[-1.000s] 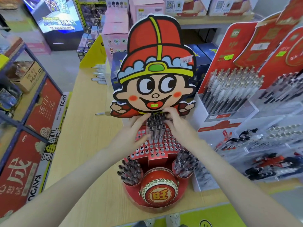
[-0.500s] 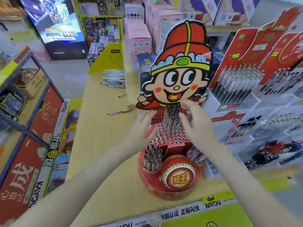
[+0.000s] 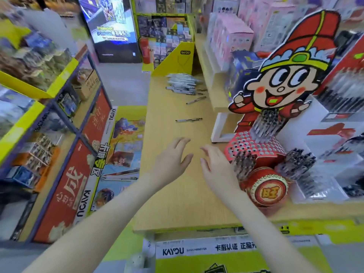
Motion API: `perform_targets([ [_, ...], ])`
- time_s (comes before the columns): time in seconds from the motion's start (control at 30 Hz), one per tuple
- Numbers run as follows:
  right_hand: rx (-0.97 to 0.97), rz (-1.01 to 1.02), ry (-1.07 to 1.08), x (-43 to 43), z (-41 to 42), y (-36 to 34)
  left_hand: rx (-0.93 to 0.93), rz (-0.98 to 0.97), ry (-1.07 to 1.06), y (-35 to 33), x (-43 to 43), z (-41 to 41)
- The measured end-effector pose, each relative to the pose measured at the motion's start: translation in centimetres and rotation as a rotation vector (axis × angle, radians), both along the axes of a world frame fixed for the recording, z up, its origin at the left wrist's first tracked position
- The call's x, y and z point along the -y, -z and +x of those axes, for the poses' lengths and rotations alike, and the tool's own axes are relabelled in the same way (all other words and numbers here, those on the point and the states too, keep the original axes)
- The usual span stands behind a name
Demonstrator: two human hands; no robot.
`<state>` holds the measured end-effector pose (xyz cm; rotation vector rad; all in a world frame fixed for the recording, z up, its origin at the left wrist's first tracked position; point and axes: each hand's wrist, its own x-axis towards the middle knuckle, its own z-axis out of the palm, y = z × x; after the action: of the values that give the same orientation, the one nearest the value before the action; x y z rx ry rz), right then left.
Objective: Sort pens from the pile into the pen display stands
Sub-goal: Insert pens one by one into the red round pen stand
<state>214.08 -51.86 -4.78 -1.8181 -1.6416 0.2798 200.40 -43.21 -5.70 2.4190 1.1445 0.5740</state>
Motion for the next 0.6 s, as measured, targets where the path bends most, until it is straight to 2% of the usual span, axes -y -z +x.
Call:
perform_targets([
  [0.27,-0.04,-0.103,0.178,-13.9,-11.4,5.2,-0.094,-0.028,0.162,2.3,-12.6,-10.9],
  [0.37,-0.118,-0.155,0.273,-18.2,-14.7,6.3,-0.143,-0.026,0.207,2.4,-18.2,-13.8],
  [0.6,-0.273,-0.396,0.555,-22.4,-14.2,11.4,-0.242,-0.028,0.338,4.2,-28.5,-11.8],
])
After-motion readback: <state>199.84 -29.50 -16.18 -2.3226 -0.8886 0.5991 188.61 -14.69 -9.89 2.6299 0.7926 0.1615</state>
